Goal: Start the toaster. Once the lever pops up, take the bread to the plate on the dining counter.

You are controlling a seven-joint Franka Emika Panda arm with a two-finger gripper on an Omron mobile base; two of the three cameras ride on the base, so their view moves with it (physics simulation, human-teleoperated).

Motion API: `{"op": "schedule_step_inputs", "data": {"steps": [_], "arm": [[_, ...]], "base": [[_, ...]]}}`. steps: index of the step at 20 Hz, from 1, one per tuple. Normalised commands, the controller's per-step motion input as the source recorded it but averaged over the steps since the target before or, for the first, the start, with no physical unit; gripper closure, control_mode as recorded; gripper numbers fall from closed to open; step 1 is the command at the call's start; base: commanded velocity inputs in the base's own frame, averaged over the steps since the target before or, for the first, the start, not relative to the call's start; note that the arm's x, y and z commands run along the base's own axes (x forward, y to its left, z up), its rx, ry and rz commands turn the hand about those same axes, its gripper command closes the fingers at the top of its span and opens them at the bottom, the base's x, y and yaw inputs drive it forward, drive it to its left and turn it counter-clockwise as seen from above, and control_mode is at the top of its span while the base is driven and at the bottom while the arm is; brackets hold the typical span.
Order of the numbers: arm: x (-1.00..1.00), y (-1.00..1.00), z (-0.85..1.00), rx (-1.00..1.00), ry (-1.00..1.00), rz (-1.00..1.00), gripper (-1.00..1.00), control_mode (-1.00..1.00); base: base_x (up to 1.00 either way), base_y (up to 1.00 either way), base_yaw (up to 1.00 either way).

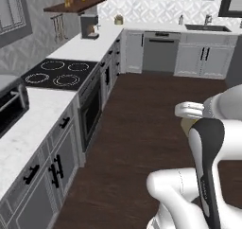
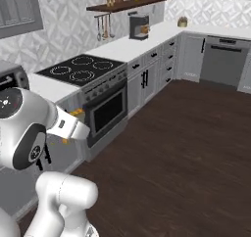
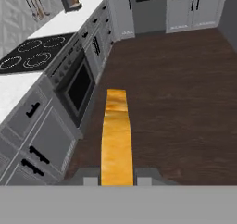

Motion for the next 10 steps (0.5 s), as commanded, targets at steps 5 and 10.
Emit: {"op": "schedule_step_inputs", "data": {"steps": [5, 10], "arm": [[0.00, 0.00, 0.00, 0.00, 0.00, 0.00, 1.00, 1.00], [0.00, 0.00, 0.00, 0.00, 0.00, 0.00, 1.00, 1.00]], "base": [[1.00, -0.74, -0.28], [1.00, -0.70, -0.23]]}}
